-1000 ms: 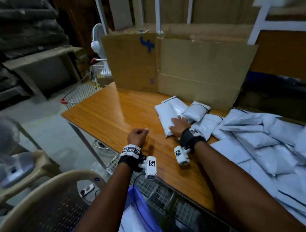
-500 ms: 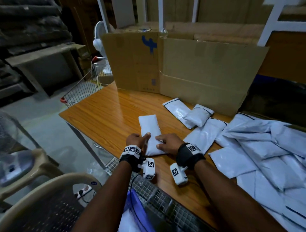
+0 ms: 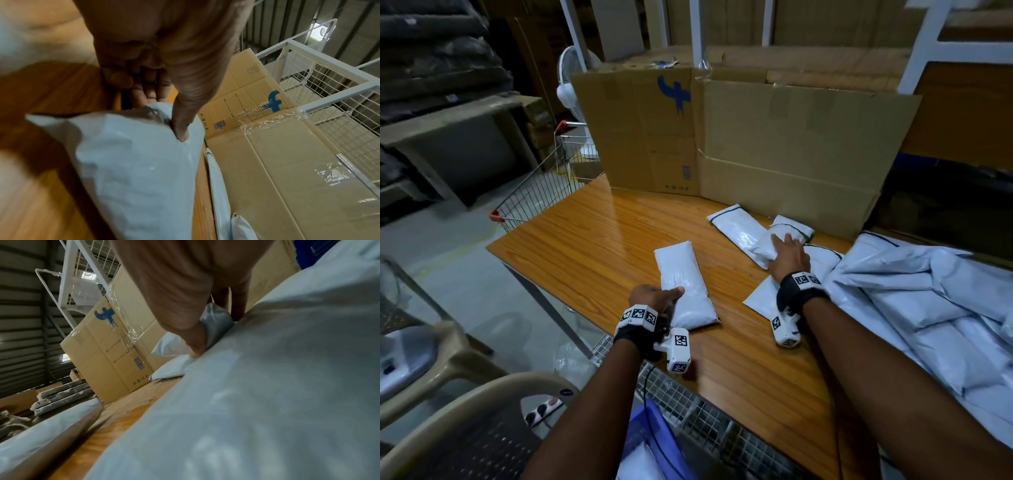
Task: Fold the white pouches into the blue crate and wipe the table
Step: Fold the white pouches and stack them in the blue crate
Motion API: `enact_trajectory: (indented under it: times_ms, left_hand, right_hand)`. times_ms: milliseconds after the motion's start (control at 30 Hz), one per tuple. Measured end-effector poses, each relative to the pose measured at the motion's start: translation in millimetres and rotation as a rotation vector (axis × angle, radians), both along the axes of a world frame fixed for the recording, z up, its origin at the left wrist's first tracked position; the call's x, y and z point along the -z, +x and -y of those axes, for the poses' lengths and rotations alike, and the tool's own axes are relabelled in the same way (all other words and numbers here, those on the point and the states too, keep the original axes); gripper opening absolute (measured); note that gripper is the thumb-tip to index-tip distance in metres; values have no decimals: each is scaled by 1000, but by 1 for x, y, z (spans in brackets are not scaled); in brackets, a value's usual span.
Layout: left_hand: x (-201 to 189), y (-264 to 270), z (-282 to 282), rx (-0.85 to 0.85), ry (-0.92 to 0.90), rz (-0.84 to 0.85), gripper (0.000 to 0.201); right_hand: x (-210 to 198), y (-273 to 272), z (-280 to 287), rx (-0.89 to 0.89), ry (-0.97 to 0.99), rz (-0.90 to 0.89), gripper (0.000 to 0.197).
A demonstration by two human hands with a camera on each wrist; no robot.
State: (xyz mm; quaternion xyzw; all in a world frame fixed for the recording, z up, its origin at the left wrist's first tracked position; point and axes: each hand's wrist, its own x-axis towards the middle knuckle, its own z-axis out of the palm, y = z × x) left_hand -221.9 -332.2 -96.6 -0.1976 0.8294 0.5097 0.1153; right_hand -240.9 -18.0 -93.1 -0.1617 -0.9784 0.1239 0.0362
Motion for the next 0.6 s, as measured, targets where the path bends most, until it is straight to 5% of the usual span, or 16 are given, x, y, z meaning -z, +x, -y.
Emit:
enact_trajectory:
  times_ms: [300, 500, 600]
  left_hand:
    - [-16, 21, 35, 26, -1, 49, 41]
    - [-29, 44, 69, 27, -41, 125, 38]
    - [-24, 59, 87, 29, -9, 138, 43]
  right_hand:
    - [-25, 60, 51, -270, -258, -278, 59]
    - [-5, 134, 96, -540, -138, 82, 66]
    - [-9, 156, 101, -442, -254, 128, 59]
